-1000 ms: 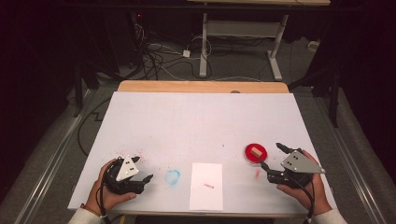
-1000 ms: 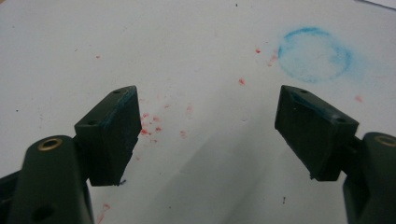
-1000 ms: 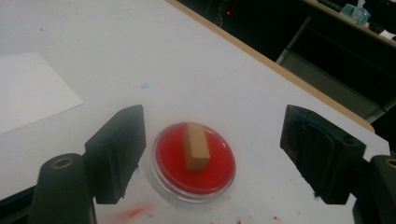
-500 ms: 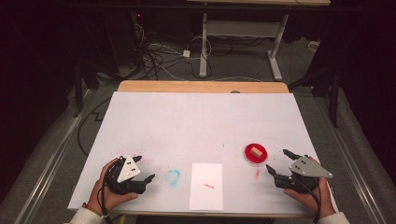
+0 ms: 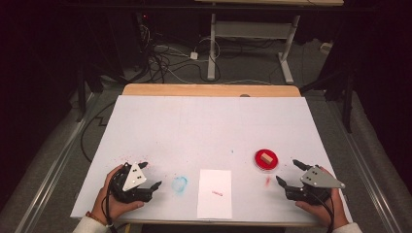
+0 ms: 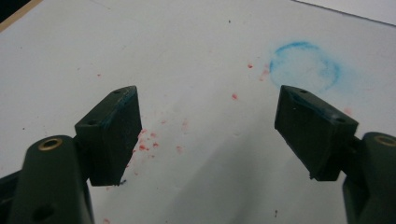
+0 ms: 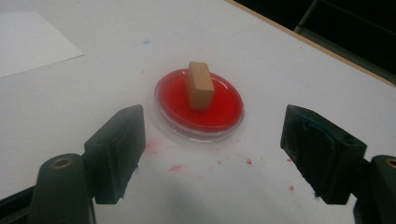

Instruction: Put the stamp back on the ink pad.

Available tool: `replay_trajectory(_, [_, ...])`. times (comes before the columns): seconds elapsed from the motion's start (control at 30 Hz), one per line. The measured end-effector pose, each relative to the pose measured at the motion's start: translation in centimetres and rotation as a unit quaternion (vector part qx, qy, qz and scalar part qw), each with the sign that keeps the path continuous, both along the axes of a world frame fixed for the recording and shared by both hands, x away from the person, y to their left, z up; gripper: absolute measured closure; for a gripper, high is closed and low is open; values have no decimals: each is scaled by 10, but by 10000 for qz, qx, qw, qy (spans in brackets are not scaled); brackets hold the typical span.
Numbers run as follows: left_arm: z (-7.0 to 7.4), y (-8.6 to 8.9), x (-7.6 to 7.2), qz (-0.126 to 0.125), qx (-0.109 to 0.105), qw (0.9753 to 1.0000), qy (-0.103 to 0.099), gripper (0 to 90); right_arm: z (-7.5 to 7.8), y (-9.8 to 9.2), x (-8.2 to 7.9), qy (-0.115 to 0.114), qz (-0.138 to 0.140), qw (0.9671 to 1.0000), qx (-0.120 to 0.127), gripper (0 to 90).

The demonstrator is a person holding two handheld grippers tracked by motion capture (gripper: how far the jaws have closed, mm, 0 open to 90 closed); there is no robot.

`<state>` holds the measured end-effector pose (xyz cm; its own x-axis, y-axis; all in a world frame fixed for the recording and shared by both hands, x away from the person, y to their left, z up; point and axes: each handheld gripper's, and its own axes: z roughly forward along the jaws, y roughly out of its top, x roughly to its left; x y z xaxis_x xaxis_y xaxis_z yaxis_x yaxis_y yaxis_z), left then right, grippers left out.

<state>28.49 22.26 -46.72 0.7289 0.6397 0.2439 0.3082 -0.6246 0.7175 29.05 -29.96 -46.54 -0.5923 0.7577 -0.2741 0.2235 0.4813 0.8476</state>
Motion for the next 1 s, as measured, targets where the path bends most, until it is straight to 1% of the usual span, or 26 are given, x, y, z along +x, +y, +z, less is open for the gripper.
replay_trajectory(0.1, [-1,0,-1,1,9,10000,11,220,1,2,-1,-42,45,10000,-49,230])
replay_trajectory(0.23, [-1,1,-4,-12,36,10000,-3,220,3,5,-4,-92,35,9999,-71,230])
replay_trajectory(0.37, [0,3,-5,25,-10,10000,-36,220,5,9,-4,-166,81,9998,-87,229])
replay_trajectory(0.57, [-1,1,-4,11,36,10000,-7,220,5,9,-3,-171,100,9997,-118,231])
replay_trajectory(0.7, [0,1,-4,13,9,10000,-6,220,6,9,-5,-203,100,9997,-110,230])
replay_trajectory(0.9, [0,1,-4,9,30,10000,3,220,7,9,-5,-232,85,9996,-106,231])
replay_trajectory(1.0, [-1,2,-3,11,31,10000,11,220,7,9,-5,-240,86,9995,-162,230])
